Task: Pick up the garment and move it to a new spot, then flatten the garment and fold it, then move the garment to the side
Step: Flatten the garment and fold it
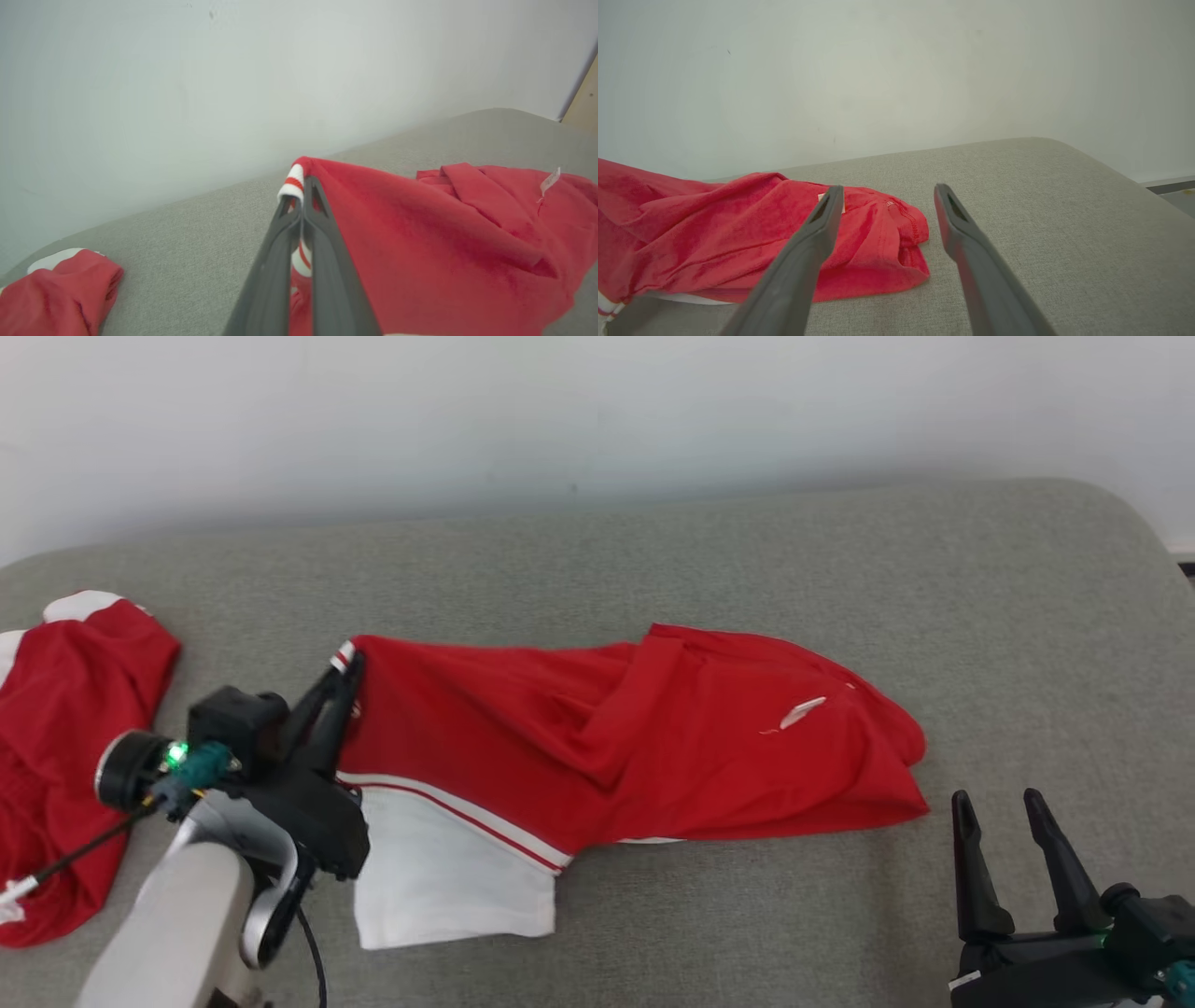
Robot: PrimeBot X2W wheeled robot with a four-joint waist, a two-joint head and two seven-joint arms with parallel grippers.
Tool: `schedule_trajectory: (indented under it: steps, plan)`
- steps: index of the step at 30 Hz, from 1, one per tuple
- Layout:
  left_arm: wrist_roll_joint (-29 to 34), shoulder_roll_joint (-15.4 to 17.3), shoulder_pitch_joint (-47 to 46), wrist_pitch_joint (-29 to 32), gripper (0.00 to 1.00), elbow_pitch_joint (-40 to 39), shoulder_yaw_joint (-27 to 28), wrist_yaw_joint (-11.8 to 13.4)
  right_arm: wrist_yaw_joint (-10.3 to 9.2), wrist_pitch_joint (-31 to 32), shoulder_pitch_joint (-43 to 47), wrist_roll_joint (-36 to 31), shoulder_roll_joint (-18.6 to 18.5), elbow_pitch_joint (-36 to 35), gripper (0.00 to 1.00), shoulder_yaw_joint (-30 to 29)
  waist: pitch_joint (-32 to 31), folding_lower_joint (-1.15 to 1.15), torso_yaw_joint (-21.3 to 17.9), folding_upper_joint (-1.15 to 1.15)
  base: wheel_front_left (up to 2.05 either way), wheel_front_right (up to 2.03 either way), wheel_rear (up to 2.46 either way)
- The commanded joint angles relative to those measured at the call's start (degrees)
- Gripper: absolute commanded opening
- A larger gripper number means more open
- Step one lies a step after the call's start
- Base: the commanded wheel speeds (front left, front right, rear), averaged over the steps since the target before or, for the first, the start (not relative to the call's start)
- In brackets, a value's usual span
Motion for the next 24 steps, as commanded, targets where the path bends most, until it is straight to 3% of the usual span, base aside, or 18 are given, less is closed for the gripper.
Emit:
schedule_trajectory:
  steps: [1, 4, 5, 6, 15, 24]
  plan:
    - [-0.71, 0.05, -0.77, -0.05, 0.0, 1.05, 0.11, 0.13, -0.15, -0.25, -0.43, -0.03, 0.28, 0.0, 1.0, 0.1, 0.87, -0.01, -1.28, -0.01, 0.0, 0.0, 0.0]
    - [-0.08, 1.2, -1.7, -0.67, 0.0, 2.93, -0.22, 0.14, -0.15, -0.26, -0.8, 0.06, 0.4, 0.06, 1.0, 0.22, 1.18, -0.01, -1.77, -0.01, 0.0, 0.0, 0.0]
    - [-0.29, 1.18, -1.9, -1.13, 0.25, 4.19, -0.26, 0.14, -0.14, -0.26, -0.89, 0.09, 0.49, 0.11, 1.0, 0.29, 1.27, -0.01, -1.9, -0.01, 0.0, 0.0, 0.0]
    - [-0.4, 1.06, -1.89, -1.7, 1.0, 5.35, -0.32, 0.14, -0.14, -0.26, -0.92, 0.12, 0.54, 0.19, 1.0, 0.33, 1.3, -0.01, -2.0, -0.01, 0.0, 0.0, 0.0]
    - [-1.35, -0.1, 2.72, -9.56, 1.0, 7.92, 2.74, 2.57, -0.15, -0.27, 0.13, -0.08, 0.25, 0.18, 1.0, 0.47, -1.93, -0.01, -0.45, -0.01, 0.0, 0.0, 0.0]
    - [2.04, -2.7, 15.42, -10.23, 1.0, -8.52, 12.23, 6.87, -0.14, -0.25, 1.75, -0.44, -0.41, -0.89, 1.0, -0.26, -5.06, -0.01, 3.85, -0.01, 0.0, 0.0, 0.0]
